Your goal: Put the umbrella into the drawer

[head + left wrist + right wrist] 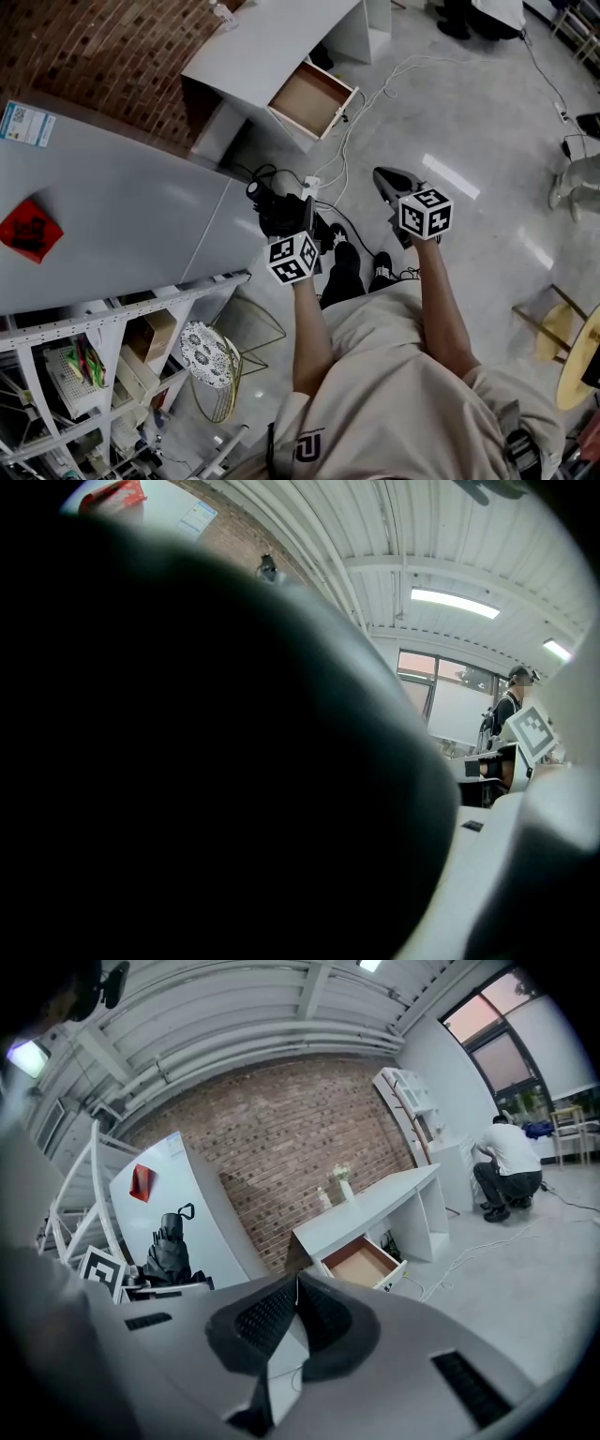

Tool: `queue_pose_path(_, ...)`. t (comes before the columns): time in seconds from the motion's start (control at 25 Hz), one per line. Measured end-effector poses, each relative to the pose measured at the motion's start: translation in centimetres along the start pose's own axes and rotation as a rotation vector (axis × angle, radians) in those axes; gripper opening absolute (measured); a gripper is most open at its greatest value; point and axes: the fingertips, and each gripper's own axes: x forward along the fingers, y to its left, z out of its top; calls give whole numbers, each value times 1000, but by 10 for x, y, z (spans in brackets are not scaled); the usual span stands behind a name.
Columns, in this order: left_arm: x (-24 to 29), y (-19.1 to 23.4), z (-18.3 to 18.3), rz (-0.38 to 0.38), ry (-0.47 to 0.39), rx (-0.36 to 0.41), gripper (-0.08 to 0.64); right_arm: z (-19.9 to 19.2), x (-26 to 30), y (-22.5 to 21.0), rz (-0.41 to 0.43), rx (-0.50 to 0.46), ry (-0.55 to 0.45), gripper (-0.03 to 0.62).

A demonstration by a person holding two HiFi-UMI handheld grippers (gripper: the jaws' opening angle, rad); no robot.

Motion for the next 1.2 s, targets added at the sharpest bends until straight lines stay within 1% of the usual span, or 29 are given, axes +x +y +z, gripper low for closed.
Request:
queue_pose_path(0.08, 11, 6, 2, -9, 9, 5, 278, 0, 9, -3, -3, -2, 11, 67)
queue_pose_path(0.2, 31, 13, 17, -16, -10, -6, 278, 9, 21, -9, -21, -10, 13, 67)
queue_pose_path(0.32, 52, 17, 32, -39, -23, -1, 278, 19, 33, -20, -53, -13, 10, 67)
queue_pose_path(0.44, 77, 24, 43, -70, -9, 10, 278, 28, 51, -30, -81, 6, 7, 67)
queue_pose_path(0.6, 113, 42, 61, -103, 2, -5, 278, 42, 81, -39, -112, 28, 7, 67)
queue_pose_path(0.8, 162, 58, 79, -156, 15, -1, 278, 56, 111, -63, -192, 67, -20, 67)
queue_pose_path(0.96, 197, 73, 89, -188, 22, -6, 278, 61, 133, -78, -253, 74, -28, 67)
queue_pose_path(1.2, 231, 87, 92, -240, 43, -5, 278, 61, 150, -89, -326, 87, -39, 67)
